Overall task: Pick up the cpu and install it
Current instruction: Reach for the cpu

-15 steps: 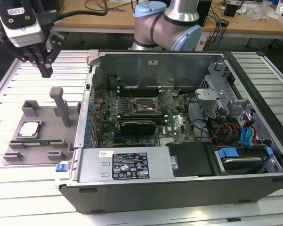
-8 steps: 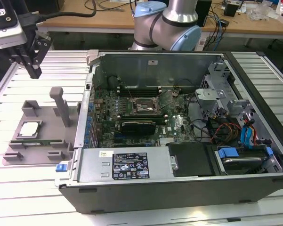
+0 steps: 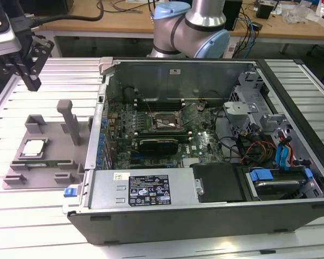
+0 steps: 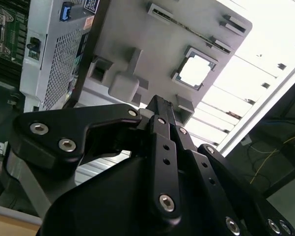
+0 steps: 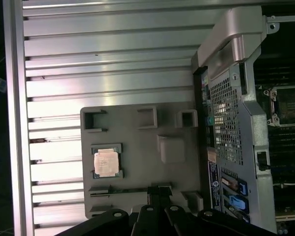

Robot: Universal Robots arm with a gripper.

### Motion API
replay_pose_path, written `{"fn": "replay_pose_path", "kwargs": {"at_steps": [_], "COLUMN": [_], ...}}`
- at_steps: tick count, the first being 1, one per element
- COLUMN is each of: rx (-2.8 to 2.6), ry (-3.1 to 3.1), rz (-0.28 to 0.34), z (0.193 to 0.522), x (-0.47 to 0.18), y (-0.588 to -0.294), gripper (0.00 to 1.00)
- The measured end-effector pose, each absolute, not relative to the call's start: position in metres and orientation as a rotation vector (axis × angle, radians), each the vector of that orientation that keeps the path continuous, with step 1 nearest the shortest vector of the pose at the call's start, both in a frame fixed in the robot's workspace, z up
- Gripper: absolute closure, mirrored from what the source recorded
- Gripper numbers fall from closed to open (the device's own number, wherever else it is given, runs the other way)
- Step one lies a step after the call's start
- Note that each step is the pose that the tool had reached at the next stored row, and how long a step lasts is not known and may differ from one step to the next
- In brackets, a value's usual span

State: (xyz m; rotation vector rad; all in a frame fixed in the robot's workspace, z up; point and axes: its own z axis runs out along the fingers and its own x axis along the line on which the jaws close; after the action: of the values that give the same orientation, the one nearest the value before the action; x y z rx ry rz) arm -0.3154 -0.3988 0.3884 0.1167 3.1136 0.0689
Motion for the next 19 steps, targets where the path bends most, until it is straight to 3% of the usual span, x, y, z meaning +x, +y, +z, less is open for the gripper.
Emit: {"fn": "replay_pose_path", "kwargs": {"at_steps": [19], "rx": [0.117], "ry": [3.114], "rz": [0.069], "z": [0.346], "x": [-0.346], "y": [-0.399], "gripper": [0.89]}}
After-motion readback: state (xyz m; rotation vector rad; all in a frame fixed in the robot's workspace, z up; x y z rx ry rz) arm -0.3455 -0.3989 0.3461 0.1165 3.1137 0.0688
